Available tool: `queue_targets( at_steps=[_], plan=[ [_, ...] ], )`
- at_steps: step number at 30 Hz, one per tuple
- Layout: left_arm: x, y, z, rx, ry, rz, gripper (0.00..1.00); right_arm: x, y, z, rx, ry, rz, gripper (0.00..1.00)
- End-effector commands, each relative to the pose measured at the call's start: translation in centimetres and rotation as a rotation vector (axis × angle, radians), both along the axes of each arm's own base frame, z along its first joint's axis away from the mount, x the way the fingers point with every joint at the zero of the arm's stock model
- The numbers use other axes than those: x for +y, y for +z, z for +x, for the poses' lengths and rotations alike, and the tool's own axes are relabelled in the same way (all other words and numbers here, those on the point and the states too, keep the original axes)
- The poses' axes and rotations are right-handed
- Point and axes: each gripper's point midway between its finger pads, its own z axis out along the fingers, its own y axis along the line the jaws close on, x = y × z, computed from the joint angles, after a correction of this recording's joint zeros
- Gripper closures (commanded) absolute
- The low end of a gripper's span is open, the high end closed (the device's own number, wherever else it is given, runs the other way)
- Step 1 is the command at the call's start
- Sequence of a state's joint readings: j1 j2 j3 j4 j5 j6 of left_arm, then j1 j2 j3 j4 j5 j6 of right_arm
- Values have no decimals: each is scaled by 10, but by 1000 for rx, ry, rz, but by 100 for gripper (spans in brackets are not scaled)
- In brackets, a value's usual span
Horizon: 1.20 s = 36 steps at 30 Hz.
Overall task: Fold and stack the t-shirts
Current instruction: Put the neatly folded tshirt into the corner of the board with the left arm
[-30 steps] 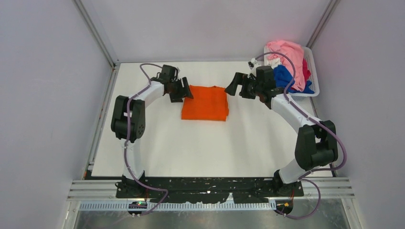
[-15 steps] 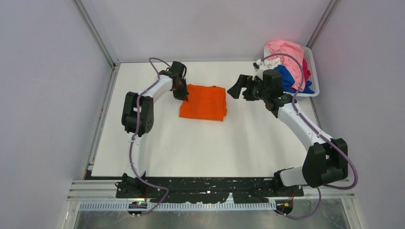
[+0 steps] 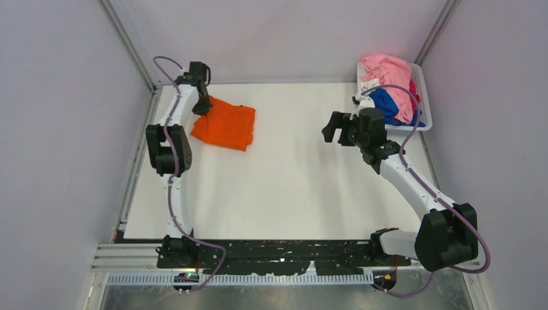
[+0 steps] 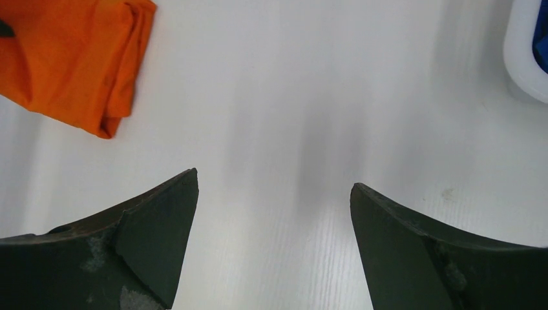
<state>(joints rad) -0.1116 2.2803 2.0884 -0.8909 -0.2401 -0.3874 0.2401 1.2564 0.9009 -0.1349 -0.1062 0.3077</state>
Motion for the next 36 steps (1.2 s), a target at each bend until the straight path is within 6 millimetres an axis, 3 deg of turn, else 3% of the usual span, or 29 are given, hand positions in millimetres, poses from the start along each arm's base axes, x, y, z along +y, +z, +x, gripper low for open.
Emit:
queue_targets(
  at_steps=[1, 5, 12, 20, 25, 26, 27, 28, 29, 30, 36],
  plan=[
    [60, 36, 25, -91, 71, 65, 100, -14, 18, 12, -106, -62, -52, 5],
    [101, 48, 50, -166, 69, 105, 100, -14, 14, 15, -101, -59, -61, 5],
    [135, 74, 89, -324, 58, 122, 100, -19, 6, 19, -84, -79, -92, 5],
    [171, 94, 96, -407, 136, 168, 100, -25, 4, 21, -75, -107, -121, 5],
    [181, 103, 95, -435, 170, 170, 100, -27, 0, 21, -59, -111, -133, 5],
    [180, 107, 97, -448, 168, 170, 90, -28, -1, 20, -56, -112, -135, 5],
    [180, 110, 97, -456, 164, 168, 73, -28, -1, 20, -55, -114, -137, 5],
    [178, 115, 98, -466, 163, 166, 49, -28, -1, 20, -55, -115, -136, 5],
    [178, 119, 98, -474, 160, 160, 17, -28, 0, 20, -56, -116, -136, 5],
    [177, 126, 96, -485, 160, 160, 1, -29, 0, 20, -57, -118, -136, 5],
    [157, 179, 79, -589, 174, 79, 0, -30, 6, 18, -73, -130, -129, 5]
  ],
)
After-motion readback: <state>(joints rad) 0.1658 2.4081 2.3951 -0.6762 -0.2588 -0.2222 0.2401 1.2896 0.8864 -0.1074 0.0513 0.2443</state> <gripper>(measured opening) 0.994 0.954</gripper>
